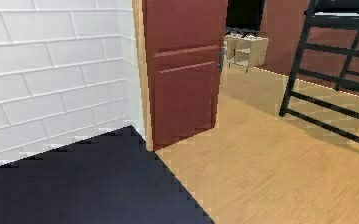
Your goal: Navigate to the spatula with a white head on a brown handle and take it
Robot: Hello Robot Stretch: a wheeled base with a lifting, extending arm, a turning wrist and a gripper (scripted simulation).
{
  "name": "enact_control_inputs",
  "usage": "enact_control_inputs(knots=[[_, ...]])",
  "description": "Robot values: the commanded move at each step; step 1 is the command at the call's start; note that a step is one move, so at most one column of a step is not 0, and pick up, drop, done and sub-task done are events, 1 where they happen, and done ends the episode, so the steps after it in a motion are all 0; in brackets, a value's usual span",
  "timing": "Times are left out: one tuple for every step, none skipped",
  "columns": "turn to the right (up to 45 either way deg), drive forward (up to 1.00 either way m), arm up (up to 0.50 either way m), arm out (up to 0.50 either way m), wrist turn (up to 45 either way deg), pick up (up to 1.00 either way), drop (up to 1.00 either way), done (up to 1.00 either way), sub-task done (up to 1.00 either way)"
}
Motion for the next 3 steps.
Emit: enact_control_inputs(knots=[[21.0, 0.0, 0.0, 0.0, 0.0, 0.0, 0.0, 0.0, 0.0], [0.0, 0.15, 0.0, 0.0, 0.0, 0.0, 0.0, 0.0, 0.0], [0.0, 1.0, 0.0, 0.0, 0.0, 0.0, 0.0, 0.0, 0.0]])
